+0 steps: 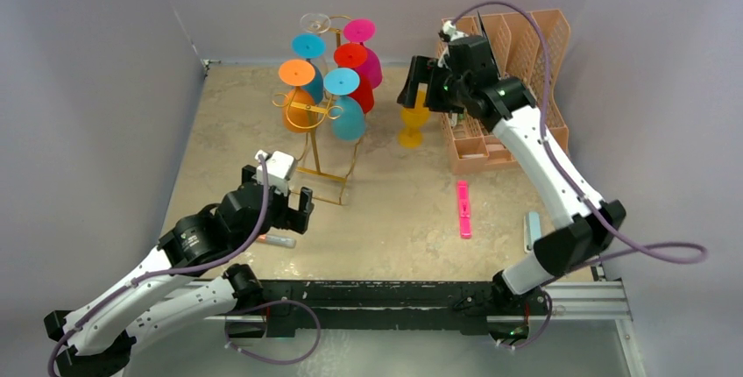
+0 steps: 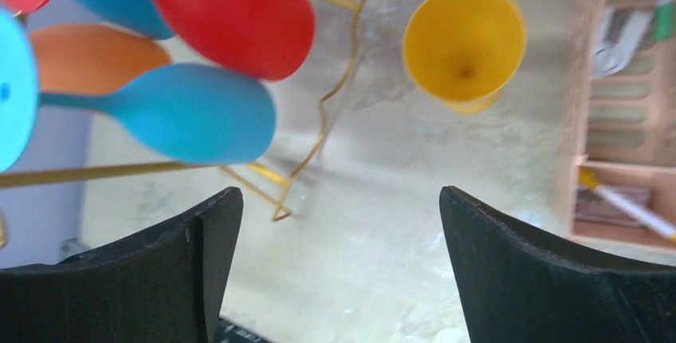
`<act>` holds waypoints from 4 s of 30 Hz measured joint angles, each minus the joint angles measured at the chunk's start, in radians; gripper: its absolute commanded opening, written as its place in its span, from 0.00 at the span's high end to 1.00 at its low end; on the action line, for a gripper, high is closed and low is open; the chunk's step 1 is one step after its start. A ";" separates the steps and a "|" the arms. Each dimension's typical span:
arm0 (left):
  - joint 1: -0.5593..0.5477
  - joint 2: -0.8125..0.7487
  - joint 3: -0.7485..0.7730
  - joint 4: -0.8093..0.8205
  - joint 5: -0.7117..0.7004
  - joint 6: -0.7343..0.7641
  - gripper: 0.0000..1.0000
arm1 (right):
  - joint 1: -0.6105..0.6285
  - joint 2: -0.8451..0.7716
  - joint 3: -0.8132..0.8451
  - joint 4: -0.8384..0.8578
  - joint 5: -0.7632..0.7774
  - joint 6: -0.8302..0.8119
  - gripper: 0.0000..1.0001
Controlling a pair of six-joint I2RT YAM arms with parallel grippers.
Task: Take the wine glass off the wine glass rack
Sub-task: Place the wine glass at the center of the board, then pick up the wine glass from the wine rack.
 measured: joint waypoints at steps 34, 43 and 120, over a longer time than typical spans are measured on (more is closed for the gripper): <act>0.000 -0.004 0.000 -0.018 -0.167 -0.061 0.00 | 0.002 0.121 -0.201 0.806 -0.575 0.756 0.62; 0.000 0.001 0.000 -0.018 -0.167 -0.061 0.00 | 0.010 0.139 -0.174 0.771 -0.583 0.768 0.74; 0.000 0.086 0.000 -0.012 -0.097 -0.053 0.00 | 0.024 0.062 -0.270 0.772 -0.580 0.897 0.93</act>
